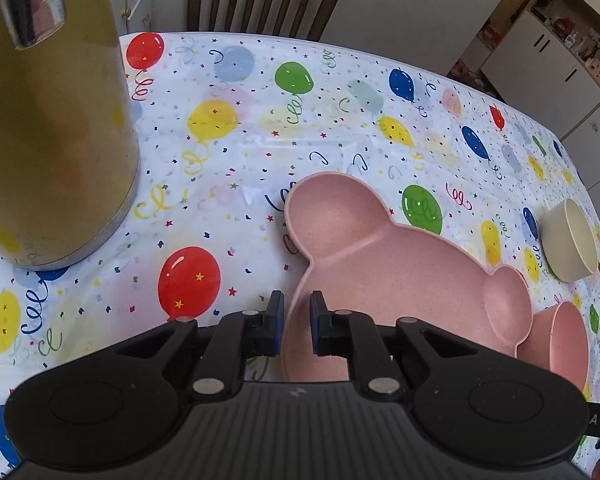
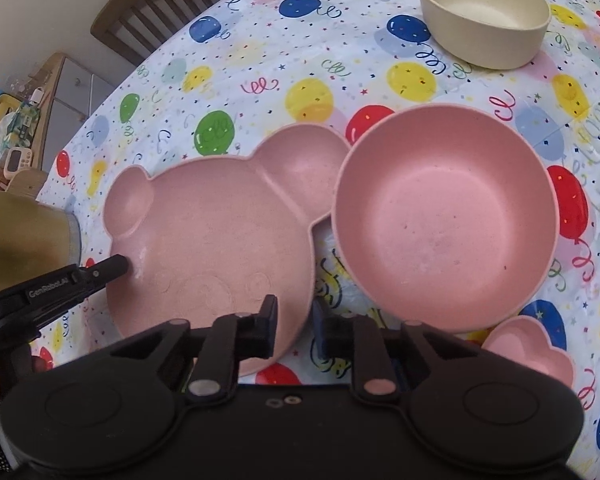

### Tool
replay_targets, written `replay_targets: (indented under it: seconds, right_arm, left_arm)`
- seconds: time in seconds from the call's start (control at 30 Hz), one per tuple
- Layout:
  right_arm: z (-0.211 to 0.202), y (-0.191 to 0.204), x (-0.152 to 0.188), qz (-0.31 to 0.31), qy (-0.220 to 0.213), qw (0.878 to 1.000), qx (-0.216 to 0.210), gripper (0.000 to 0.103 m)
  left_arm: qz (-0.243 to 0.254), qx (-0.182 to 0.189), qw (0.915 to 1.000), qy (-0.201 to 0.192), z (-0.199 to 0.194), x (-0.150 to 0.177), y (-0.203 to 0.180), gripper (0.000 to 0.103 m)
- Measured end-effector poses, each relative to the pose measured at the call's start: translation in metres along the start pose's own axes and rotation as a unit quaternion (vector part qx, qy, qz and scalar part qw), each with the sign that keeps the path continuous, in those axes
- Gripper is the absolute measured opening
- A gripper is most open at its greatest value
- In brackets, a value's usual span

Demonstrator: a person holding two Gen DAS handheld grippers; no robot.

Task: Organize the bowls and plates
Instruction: 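Close both grippers on the rim of the pink bear-shaped plate, then carry the pink bear-shaped plate over the stacked white plates with both grippers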

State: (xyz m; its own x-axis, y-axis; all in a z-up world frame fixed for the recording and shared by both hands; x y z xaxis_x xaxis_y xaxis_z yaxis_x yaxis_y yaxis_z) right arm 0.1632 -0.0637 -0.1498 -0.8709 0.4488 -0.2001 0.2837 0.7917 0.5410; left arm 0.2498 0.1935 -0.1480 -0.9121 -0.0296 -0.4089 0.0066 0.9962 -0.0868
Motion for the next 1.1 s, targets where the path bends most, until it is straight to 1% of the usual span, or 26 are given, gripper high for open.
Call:
replay_targets:
  seconds: [0.03, 0.13, 0.27, 0.33, 0.47, 0.63, 0.8, 1.1]
  right_arm:
    - [0.0, 0.0, 0.0, -0.005, 0.001, 1.0, 0.002, 0.006]
    - [-0.002, 0.003, 0.002, -0.034, 0.008, 0.999, 0.003, 0.006]
    - [-0.012, 0.01, 0.007, -0.099, 0.021, 0.995, 0.004, 0.007]
    - [-0.016, 0.013, 0.009, -0.125, 0.034, 0.992, 0.002, 0.007]
    - [-0.024, 0.018, 0.019, -0.171, 0.066, 0.983, -0.013, 0.007]
    - [-0.042, 0.023, 0.032, -0.228, 0.087, 0.969, -0.029, 0.008]
    - [-0.065, 0.017, 0.046, -0.26, 0.101, 0.959, -0.045, 0.008]
    - [-0.103, -0.007, 0.072, -0.301, 0.119, 0.943, -0.076, 0.008]
  left_arm:
    - [-0.001, -0.002, 1.0, -0.001, -0.001, 0.001, 0.0, 0.012]
    - [-0.001, -0.005, 1.0, -0.007, -0.006, 0.007, 0.001, 0.012]
    - [-0.01, -0.008, 0.9999, -0.009, -0.018, 0.021, 0.004, 0.012]
    - [-0.013, -0.013, 0.9998, -0.009, -0.027, 0.031, 0.006, 0.012]
    - [-0.029, -0.035, 0.9989, -0.006, -0.051, 0.054, 0.01, 0.012]
    - [-0.05, -0.06, 0.9969, -0.007, -0.084, 0.088, 0.01, 0.012]
    - [-0.088, -0.074, 0.9932, -0.017, -0.118, 0.126, 0.003, 0.012]
    - [-0.141, -0.102, 0.9841, -0.035, -0.165, 0.186, -0.023, 0.012]
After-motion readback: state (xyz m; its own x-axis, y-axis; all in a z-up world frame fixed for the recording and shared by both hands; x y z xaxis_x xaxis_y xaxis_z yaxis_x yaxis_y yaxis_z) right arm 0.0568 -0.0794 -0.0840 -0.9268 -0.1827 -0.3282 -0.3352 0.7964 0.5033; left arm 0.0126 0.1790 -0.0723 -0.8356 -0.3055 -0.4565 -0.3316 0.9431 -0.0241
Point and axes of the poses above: each gripper's, at about its wrist camera, not at the fingertips, and z roughly the way its jaws point, y to its left, x to its underside, the point moved 2 cm from there along z, roughly the way its jaws point, and after that the axes turned 10 degrees about -x, right-handed, at the moved point
